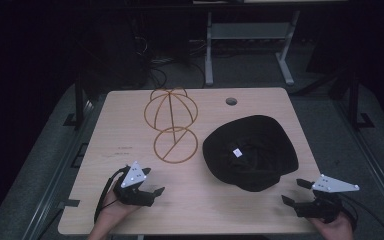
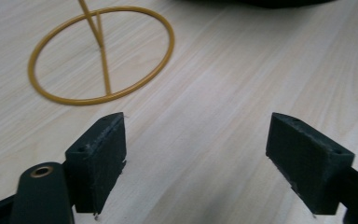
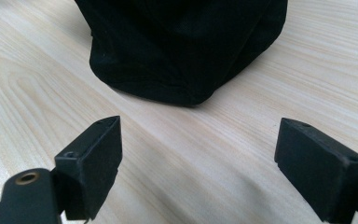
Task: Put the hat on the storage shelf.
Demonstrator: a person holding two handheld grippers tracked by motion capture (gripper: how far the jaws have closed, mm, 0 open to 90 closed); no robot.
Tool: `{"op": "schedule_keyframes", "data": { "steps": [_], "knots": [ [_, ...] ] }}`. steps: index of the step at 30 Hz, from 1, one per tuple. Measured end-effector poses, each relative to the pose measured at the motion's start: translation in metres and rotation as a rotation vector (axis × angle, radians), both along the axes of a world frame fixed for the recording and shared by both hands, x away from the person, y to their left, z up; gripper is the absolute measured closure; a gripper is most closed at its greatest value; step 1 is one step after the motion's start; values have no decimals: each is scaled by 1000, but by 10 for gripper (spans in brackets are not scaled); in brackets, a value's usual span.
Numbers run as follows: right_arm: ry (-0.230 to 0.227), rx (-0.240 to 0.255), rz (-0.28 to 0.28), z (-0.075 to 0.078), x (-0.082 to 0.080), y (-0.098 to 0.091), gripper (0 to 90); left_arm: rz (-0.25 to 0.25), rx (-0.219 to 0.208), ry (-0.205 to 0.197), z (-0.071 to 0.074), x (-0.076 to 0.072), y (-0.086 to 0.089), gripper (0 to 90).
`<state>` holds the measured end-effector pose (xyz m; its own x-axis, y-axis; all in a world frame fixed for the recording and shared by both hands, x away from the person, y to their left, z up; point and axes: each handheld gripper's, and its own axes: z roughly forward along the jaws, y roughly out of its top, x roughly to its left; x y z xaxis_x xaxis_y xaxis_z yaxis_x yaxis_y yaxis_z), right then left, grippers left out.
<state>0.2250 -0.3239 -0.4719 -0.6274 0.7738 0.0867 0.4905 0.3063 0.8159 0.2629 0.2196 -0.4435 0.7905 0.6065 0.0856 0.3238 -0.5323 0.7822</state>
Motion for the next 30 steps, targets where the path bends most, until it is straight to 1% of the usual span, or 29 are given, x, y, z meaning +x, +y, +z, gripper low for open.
{"op": "schedule_keyframes", "data": {
  "steps": [2, 3, 4, 5, 6, 7, 8, 9, 10, 12, 13, 14, 17, 19, 20, 21, 23, 24, 26, 27, 28, 29, 30],
  "knots": [
    [2, 3, -1, 0, 0, 0, 145, -2, 0, 0, 0, 0, -1, 202],
    [0, 4, -1, -1, 0, 0, 145, -10, 9, 3, 1, 0, -2, 205],
    [6, 8, -3, -2, 0, -1, 145, -9, -8, 5, 1, -1, -3, 215],
    [15, 13, 0, -2, 0, -1, 145, -15, -11, 4, 2, -1, -4, 219],
    [25, 12, 5, -3, 1, -1, 145, -32, -14, 4, 3, -2, -8, 223],
    [25, 12, 5, -3, 1, -1, 145, -32, -14, 4, 3, -2, -8, 223],
    [25, 21, 4, -2, 0, -2, 144, -49, -6, -4, 5, -4, -12, 223],
    [25, 21, 4, -2, 0, -2, 144, -49, -6, -4, 5, -4, -12, 223],
    [14, 38, 0, 0, -1, -3, 144, -56, -16, -6, 6, -7, -15, 224],
    [14, 51, -3, 1, -1, -3, 144, -64, -16, -3, 7, -7, -17, 224],
    [14, 51, -3, 1, -1, -3, 144, -67, -22, -4, 7, -8, -19, 224],
    [15, 50, -3, 1, -1, -3, 144, -77, -13, -3, 7, -8, -20, 224],
    [18, 47, 5, 0, -1, -3, 144, -92, -24, -5, 11, -8, -27, 224],
    [19, 53, 7, 0, -1, -3, 144, -110, -40, -6, 15, -8, -33, 232],
    [17, 56, 7, 0, -1, -4, 144, -132, -48, 0, 21, -8, -40, 233],
    [17, 56, 7, 0, -1, -4, 144, -132, -48, 0, 21, -8, -40, 233],
    [18, 69, 11, 0, -1, -5, 144, -158, -57, 6, 27, -7, -51, 234],
    [19, 69, 14, 0, -1, -5, 144, -170, -48, 3, 30, -6, -55, 234],
    [24, 68, 14, 0, -2, -5, 144, -193, -56, -10, 37, -6, -68, 234],
    [20, 72, 15, 1, -3, -5, 144, -204, -56, -13, 40, -6, -73, 234],
    [17, 74, 18, 1, -3, -5, 144, -220, -53, -25, 45, -6, -81, 234],
    [10, 75, 19, 2, -4, -5, 144, -231, -50, -29, 47, -6, -86, 234],
    [10, 80, 20, 3, -4, -5, 144, -250, -36, -31, 51, -5, -95, 234]
  ]
}}
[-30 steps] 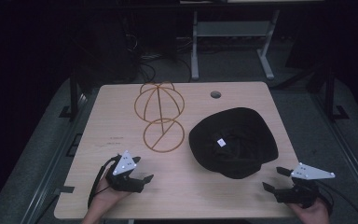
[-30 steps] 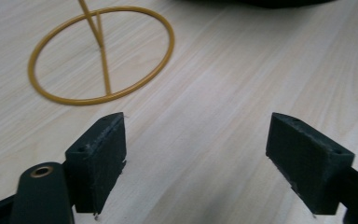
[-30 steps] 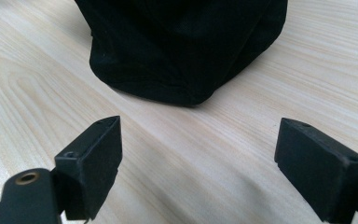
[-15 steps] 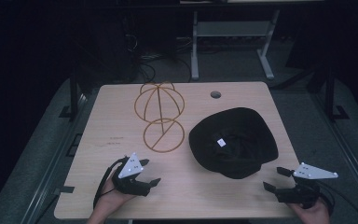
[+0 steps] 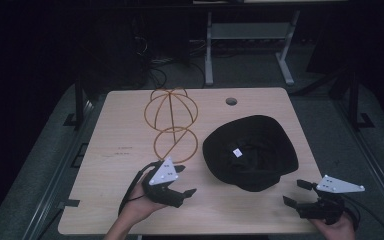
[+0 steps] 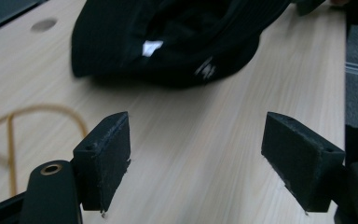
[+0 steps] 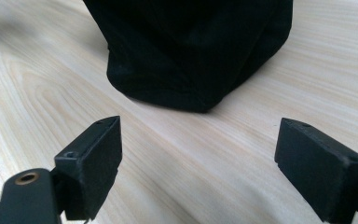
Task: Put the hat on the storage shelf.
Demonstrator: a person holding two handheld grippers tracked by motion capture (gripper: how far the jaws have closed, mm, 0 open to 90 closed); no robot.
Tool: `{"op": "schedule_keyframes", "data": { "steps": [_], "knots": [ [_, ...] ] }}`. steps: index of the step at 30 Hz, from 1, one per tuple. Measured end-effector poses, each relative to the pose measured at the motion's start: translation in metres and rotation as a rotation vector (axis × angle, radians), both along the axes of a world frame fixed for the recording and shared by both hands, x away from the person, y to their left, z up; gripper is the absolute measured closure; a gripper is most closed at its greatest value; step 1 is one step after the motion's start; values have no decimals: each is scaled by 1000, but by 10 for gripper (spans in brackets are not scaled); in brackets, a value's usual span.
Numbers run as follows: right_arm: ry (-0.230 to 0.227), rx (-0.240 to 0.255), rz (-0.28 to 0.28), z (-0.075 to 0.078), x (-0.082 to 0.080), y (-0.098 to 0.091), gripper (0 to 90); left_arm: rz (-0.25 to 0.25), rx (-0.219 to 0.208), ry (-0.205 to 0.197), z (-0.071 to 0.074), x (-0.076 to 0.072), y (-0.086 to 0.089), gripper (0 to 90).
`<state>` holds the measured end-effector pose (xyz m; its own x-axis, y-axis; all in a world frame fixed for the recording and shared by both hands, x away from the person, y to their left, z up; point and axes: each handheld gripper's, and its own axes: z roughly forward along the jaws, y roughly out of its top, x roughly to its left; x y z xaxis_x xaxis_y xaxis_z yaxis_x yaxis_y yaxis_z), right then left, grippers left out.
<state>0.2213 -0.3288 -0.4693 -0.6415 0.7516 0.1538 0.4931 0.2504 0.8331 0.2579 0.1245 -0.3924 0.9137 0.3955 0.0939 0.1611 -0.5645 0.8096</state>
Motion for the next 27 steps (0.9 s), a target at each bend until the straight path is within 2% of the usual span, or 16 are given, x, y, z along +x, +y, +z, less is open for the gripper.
{"op": "schedule_keyframes", "data": {
  "steps": [1, 2, 5, 6, 7, 15, 19, 20, 22, 24, 25, 26, 27],
  "knots": [
    [-3, 4, 6, 0, 0, 0, 144, -24, 8, -5, 5, 1, -12, 234],
    [-3, 4, 6, 0, 0, 0, 144, -24, 8, -5, 5, 1, -12, 234],
    [-2, 0, 13, 0, 0, 1, 144, -60, 20, -13, 12, 4, -31, 246],
    [-3, 1, 15, 0, 0, 1, 144, -82, 35, -18, 15, 7, -42, 248],
    [-4, 1, 17, 0, 0, 1, 144, -82, 35, -18, 15, 7, -42, 248],
    [1, -4, 27, -1, 0, 3, 144, -160, 111, -18, 14, 8, -85, 290],
    [-6, 0, 34, 0, 0, 3, 144, -177, 135, -24, 10, 9, -99, 323],
    [-4, 0, 35, 0, 1, 3, 144, -176, 143, -48, 7, 8, -104, 358],
    [-4, 0, 37, -1, 1, 4, 144, -169, 152, -59, 5, 8, -107, 370],
    [-5, -3, 41, -1, 1, 4, 144, -172, 172, -76, 2, 8, -111, 439],
    [-4, -3, 40, -2, 2, 4, 144, -170, 178, -86, 1, 8, -112, 535],
    [-4, -3, 40, -2, 2, 4, 144, -166, 186, -100, 1, 7, -114, 535],
    [-8, 2, 37, -1, 2, 5, 144, -159, 184, -110, 0, 7, -115, 633]
  ]
}}
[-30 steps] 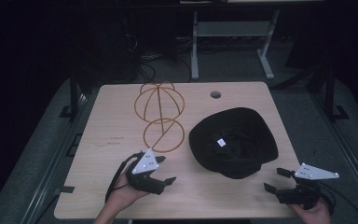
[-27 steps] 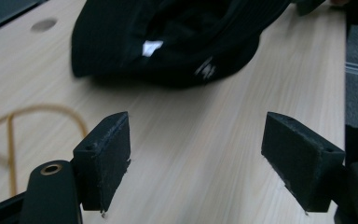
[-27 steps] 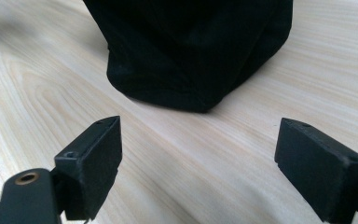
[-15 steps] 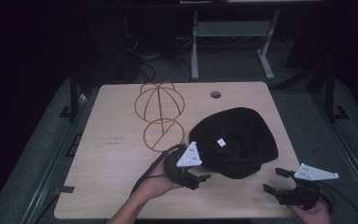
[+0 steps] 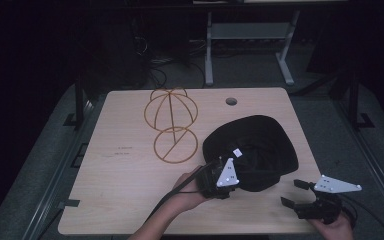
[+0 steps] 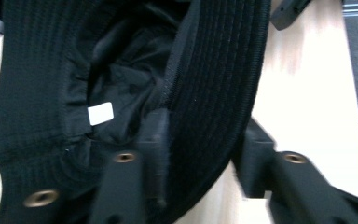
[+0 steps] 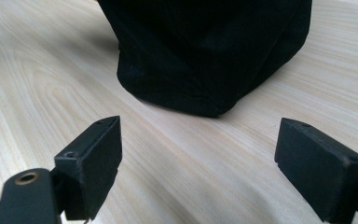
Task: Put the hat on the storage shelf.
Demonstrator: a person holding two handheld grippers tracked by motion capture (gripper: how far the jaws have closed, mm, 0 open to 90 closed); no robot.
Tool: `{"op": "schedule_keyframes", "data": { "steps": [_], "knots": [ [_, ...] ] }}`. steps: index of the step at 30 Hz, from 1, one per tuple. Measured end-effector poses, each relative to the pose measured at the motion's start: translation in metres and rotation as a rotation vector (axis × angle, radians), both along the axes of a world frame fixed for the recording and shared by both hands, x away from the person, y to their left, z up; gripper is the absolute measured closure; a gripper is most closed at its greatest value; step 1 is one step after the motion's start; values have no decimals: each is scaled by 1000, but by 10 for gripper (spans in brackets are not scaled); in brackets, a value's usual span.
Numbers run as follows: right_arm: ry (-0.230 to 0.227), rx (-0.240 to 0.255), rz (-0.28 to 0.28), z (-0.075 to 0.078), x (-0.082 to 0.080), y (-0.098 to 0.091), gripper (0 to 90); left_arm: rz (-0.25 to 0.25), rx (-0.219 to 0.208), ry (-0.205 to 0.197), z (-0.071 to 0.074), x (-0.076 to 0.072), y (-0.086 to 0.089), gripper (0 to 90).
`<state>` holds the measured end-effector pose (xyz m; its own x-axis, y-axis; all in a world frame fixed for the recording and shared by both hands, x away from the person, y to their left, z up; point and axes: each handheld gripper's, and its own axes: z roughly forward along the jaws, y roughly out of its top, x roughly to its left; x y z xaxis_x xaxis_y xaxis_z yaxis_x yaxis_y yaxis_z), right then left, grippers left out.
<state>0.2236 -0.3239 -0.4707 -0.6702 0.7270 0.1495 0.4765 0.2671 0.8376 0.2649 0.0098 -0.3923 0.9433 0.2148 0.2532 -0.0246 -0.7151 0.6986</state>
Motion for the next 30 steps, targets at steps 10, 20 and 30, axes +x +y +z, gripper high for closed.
{"op": "schedule_keyframes", "data": {
  "steps": [10, 20, 30],
  "knots": [
    [-32, 4, -21, 2, 5, 11, 145, -3, -130, 85, 4, 5, 13, 844],
    [-47, 23, -10, -2, 11, 25, 156, -72, -178, 125, 5, -1, 29, 846],
    [-33, 54, 57, -5, 16, 29, 611, -95, -185, 124, 3, -1, 27, 845]
  ]
}}
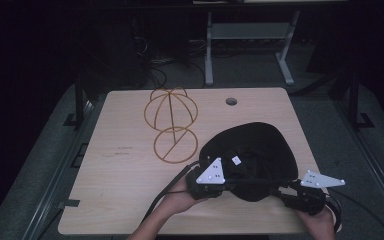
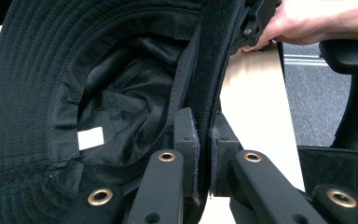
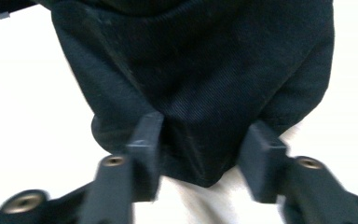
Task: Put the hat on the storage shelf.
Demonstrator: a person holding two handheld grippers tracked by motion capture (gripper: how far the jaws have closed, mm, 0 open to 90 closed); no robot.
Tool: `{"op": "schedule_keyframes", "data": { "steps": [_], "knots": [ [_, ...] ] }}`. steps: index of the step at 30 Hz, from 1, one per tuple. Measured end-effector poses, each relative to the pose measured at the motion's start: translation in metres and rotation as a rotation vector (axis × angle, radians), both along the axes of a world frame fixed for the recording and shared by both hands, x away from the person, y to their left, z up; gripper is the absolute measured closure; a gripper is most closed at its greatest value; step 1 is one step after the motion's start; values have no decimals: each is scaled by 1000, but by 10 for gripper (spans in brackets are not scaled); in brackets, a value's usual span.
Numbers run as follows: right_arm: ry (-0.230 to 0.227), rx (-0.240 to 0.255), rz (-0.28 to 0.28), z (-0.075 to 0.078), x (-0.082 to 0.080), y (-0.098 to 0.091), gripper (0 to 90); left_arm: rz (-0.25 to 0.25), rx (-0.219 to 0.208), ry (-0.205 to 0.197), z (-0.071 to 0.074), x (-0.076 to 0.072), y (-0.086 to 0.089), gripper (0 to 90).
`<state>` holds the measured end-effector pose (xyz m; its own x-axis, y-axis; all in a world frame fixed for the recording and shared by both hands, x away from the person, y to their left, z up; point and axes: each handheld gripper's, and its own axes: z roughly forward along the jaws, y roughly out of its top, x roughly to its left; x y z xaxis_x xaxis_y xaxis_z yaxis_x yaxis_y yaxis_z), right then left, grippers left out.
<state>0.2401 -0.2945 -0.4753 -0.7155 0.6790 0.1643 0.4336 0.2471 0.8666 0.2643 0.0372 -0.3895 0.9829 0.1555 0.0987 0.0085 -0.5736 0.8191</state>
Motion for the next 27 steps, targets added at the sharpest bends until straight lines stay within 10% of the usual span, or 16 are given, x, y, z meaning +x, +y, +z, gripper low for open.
{"op": "schedule_keyframes", "data": {
  "steps": [7, 14, 27],
  "knots": [
    [-15, -7, 52, 5, -4, 0, 825, 26, -4, -9, 1, -3, 4, 790],
    [-46, 29, 32, 11, -11, -3, 850, 66, 8, -21, 3, -7, 11, 636],
    [-93, 73, -39, 19, -22, -15, 860, 201, 9, -13, -20, -17, 81, 496]
  ]
}}
